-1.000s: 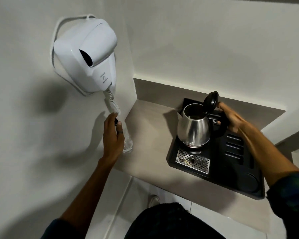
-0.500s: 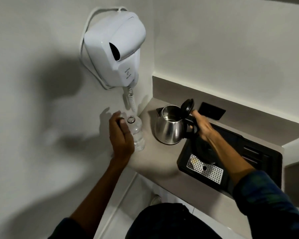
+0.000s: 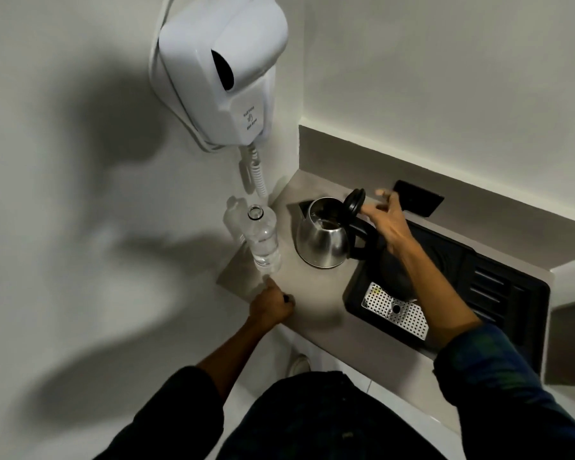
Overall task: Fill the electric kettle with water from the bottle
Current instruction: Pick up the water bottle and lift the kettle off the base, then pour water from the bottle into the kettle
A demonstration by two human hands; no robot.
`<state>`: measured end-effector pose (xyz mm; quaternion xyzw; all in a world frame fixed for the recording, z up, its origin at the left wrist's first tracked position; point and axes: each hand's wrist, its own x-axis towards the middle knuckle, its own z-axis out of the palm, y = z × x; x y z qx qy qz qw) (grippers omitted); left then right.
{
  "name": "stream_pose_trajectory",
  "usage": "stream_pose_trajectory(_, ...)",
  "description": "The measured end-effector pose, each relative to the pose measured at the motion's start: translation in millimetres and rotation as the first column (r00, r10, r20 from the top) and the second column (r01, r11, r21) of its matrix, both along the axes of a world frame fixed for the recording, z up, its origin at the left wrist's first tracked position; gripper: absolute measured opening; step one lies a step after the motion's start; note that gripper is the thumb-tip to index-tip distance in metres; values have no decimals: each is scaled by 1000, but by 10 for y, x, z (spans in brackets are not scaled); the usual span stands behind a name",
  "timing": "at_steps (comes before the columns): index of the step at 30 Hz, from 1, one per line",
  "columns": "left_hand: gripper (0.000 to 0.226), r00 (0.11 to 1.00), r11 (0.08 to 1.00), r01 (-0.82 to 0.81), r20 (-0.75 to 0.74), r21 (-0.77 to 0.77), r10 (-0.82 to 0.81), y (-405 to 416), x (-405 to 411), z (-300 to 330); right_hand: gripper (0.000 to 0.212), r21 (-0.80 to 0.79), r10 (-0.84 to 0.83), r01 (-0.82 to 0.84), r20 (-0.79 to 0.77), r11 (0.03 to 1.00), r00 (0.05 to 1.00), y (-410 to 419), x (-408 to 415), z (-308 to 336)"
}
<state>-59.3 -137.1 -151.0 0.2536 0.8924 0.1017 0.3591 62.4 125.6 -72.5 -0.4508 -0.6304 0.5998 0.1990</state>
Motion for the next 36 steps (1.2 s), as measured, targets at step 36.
stream_pose_trajectory(36, 90, 852, 917, 341, -345, -208, -395, 886, -725, 1546, 81, 664, 205, -361, 304, 654, 930, -308, 110, 50)
